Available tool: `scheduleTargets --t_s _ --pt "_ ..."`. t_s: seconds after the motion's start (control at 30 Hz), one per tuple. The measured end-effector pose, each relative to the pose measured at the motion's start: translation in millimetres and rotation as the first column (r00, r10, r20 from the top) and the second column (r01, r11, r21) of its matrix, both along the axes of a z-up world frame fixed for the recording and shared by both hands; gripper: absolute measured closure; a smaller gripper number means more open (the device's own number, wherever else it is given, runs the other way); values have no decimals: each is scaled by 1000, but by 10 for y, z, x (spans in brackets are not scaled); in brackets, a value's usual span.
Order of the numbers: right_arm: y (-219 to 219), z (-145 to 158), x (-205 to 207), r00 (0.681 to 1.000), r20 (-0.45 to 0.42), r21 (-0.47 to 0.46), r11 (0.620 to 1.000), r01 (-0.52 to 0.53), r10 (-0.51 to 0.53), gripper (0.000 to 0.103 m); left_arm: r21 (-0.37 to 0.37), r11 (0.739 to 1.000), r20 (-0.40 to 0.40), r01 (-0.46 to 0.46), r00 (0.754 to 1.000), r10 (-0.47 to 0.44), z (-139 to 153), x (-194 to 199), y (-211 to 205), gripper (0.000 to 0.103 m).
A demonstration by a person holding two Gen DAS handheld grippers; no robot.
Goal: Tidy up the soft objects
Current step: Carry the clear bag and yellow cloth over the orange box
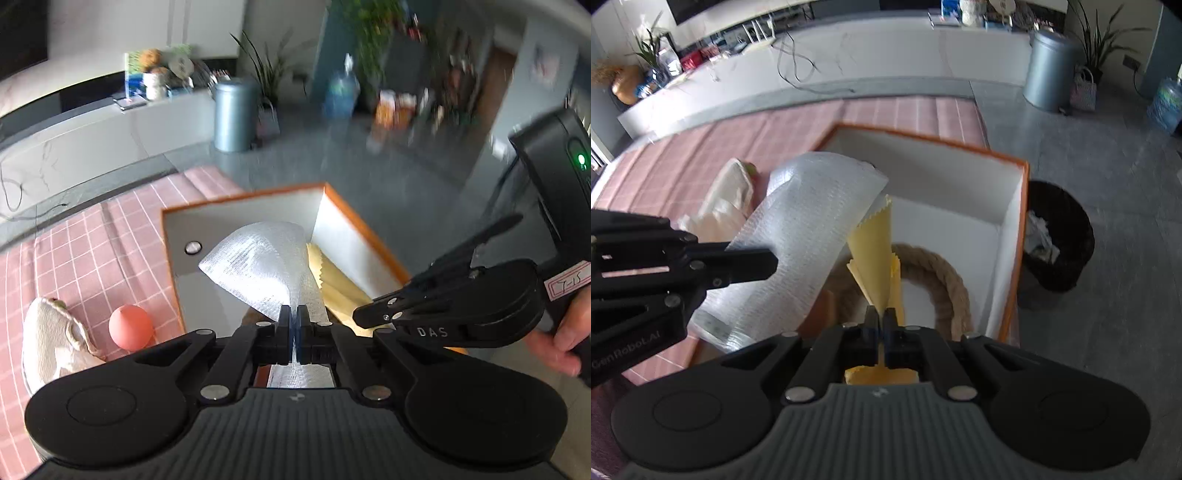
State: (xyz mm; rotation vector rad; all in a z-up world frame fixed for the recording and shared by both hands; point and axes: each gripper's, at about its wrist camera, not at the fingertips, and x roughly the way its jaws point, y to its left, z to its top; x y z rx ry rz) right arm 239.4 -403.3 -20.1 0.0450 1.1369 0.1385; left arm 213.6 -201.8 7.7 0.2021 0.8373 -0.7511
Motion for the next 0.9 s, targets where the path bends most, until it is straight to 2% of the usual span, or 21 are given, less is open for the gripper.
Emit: scheduleTargets --t_s 0.3,0.37,0.4,0.5,0.57,0.6,0.67,0.73,0.77,0.83,0.9 --pt "-75 -467 202 996 -93 6 1000 -12 13 103 161 986 -20 47 999 -44 -318 244 -328 102" --pt "-95 -519 206 995 -103 11 1000 -16 17 101 189 980 -11 59 998 -58 -364 263 -355 101" --pt "-104 -535 211 994 -107 11 1000 -17 19 97 200 978 -7 58 998 -58 -383 264 -375 101" --pt "-73 -523 206 995 -101 5 1000 -24 25 97 222 974 -4 52 999 -52 -425 289 -400 97" --pt "-74 -522 198 995 -95 5 999 -33 34 92 234 971 0 45 999 -46 -450 292 -395 93" --pt "-63 -509 188 995 -89 9 999 -41 41 84 236 971 7 41 999 -44 -449 290 -392 92" --pt "-27 -492 178 996 -79 2 999 -51 51 77 232 972 20 28 999 -34 -443 278 -373 72" --pt "-3 -467 153 996 -69 -20 998 -65 64 74 219 976 31 8 999 -16 -407 265 -345 60" --pt "11 -447 141 996 -65 -27 997 -71 69 73 213 977 35 1 999 -8 -382 257 -336 59" --pt "40 -385 59 996 -58 -31 997 -74 72 66 195 981 38 -11 999 4 -328 256 -307 57" --pt "32 -341 26 996 -52 -36 996 -77 75 64 170 985 38 -18 999 12 -267 243 -270 56"
